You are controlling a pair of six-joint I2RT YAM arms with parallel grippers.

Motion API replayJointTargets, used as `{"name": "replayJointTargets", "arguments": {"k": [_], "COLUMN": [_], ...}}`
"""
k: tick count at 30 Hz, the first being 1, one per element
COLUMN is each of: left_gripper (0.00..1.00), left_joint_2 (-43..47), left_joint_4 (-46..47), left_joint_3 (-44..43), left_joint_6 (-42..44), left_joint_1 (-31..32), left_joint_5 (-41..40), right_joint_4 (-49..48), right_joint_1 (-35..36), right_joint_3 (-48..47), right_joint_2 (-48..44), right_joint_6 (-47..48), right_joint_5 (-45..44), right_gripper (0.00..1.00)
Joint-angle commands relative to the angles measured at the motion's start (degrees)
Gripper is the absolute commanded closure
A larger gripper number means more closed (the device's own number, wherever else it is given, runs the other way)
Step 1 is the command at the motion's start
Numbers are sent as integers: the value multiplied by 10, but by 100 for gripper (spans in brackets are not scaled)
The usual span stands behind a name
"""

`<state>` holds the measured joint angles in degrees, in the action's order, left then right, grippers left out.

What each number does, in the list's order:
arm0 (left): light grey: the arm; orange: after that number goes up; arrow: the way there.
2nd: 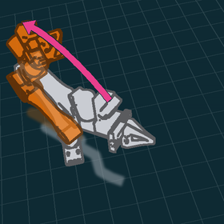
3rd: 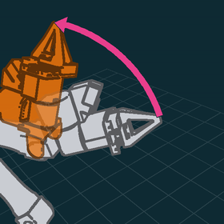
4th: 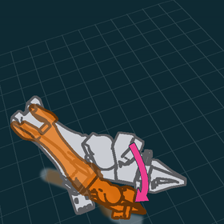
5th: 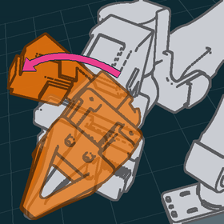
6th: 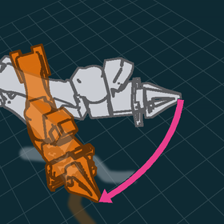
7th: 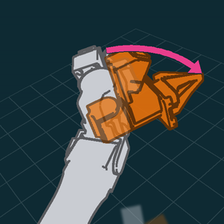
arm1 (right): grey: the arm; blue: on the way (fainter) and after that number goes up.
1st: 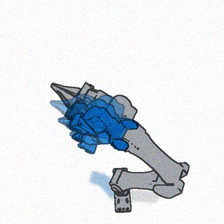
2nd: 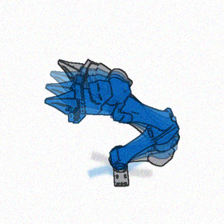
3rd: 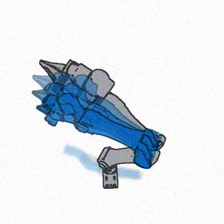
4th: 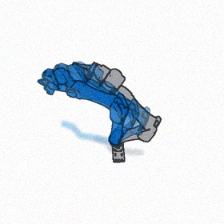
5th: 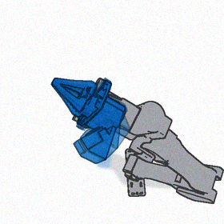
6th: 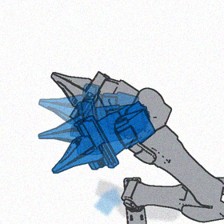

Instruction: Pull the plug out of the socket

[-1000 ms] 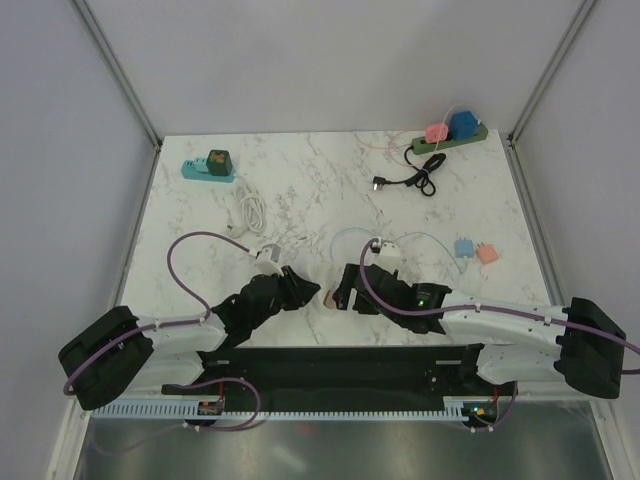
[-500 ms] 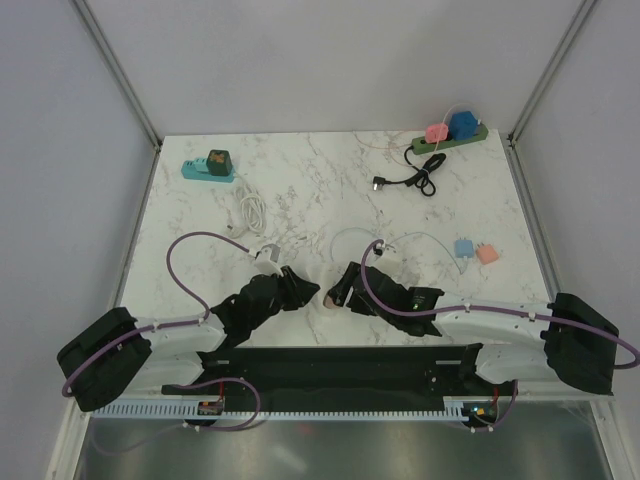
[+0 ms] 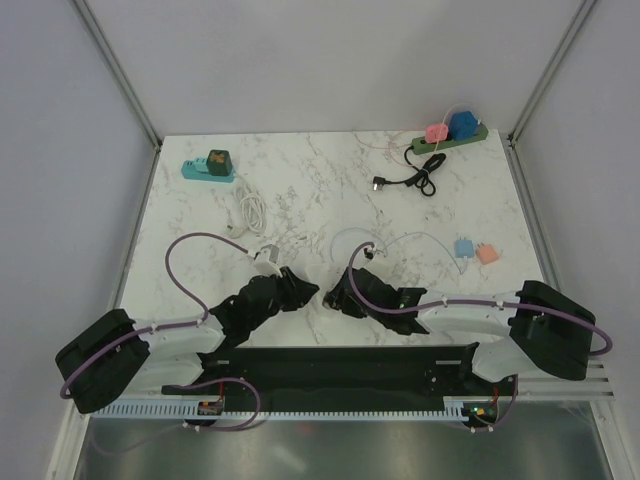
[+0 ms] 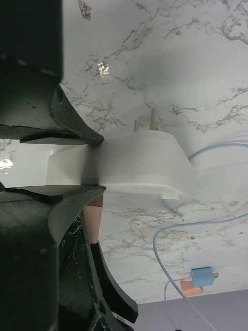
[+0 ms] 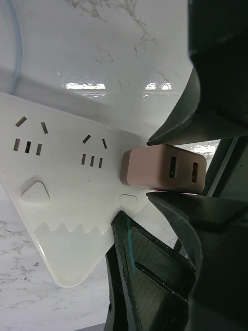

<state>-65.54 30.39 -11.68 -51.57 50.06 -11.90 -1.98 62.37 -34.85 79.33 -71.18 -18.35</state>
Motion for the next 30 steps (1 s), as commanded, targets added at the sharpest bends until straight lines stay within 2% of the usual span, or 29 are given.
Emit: {"name": "replayJointTargets", "arguments": {"k": [1,7,8,9,19,26,30], "left_gripper": [98,98,98,98,98,98,98], "left_joint_2": [2,8,4,0,-8,10,6], "left_joint_4": [-59,-69,-72,-74,-119,-143,-156], "left_joint_3": [24,25,23,17,1,3,-5], "left_joint_6": [38,34,32,32,6,-6,-12], "left_joint_1": [-1,-1,-1,-1,1,20,26], "left_joint_5": [-31,-42,-44,-45,-81,-115,-127], "right_joint_4": [-28,-38,-45,-48,-51,32,112], "right_joint_1": [-7,-38,-54,-59,-65,-63,-31], "right_joint_3": [5,46,58,64,89,45,-11], "right_joint_2": [11,-12,-16,-29,-94,-89,-69], "right_joint_6": [-13,-29,-27,-26,-9,13,37], "right_joint_5": [14,40,47,55,104,68,-11], "right_gripper": [53,76,91,100,100,100,100]}}
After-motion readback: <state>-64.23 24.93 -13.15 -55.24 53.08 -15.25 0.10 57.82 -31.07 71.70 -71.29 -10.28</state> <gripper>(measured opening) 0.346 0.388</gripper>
